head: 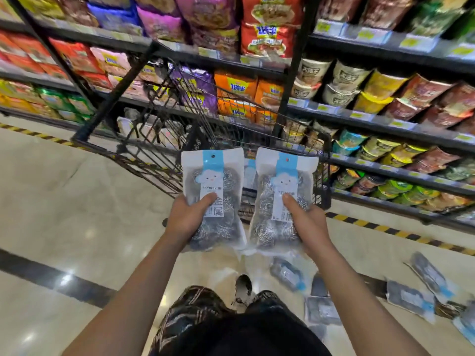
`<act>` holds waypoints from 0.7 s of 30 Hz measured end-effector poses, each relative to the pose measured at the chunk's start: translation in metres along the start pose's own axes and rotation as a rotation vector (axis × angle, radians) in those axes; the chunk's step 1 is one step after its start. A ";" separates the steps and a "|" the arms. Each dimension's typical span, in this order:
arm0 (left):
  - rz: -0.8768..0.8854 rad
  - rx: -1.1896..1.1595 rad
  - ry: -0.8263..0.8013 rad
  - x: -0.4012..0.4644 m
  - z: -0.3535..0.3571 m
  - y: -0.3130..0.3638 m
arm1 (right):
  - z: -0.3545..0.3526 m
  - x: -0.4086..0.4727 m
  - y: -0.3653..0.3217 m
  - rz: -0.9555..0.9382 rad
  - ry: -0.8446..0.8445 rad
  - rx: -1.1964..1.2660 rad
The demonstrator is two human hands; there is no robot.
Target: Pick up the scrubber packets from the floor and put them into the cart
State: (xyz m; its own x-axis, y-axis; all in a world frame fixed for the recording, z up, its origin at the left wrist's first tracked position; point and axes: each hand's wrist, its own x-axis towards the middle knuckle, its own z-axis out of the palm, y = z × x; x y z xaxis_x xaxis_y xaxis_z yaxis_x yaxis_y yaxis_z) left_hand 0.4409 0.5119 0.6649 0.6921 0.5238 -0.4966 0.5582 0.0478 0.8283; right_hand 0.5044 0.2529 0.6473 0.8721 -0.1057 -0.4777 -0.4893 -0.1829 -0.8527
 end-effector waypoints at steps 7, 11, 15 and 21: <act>0.058 0.116 -0.065 0.130 0.030 0.041 | 0.044 0.096 -0.030 0.074 0.105 -0.001; 0.009 0.226 -0.108 0.214 0.043 0.045 | 0.073 0.149 -0.036 0.171 0.187 0.010; -0.023 0.304 -0.196 0.299 0.063 0.040 | 0.088 0.210 -0.031 0.243 0.304 0.012; -0.186 0.446 -0.278 0.419 0.100 -0.037 | 0.097 0.298 0.037 0.306 0.369 -0.209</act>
State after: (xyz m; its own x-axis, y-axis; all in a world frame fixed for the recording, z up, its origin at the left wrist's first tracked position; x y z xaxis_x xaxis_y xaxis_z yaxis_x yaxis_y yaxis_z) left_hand 0.7559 0.6449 0.4002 0.6243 0.2941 -0.7237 0.7803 -0.2778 0.5603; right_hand 0.7462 0.3098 0.4530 0.6483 -0.5156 -0.5603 -0.7448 -0.2765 -0.6073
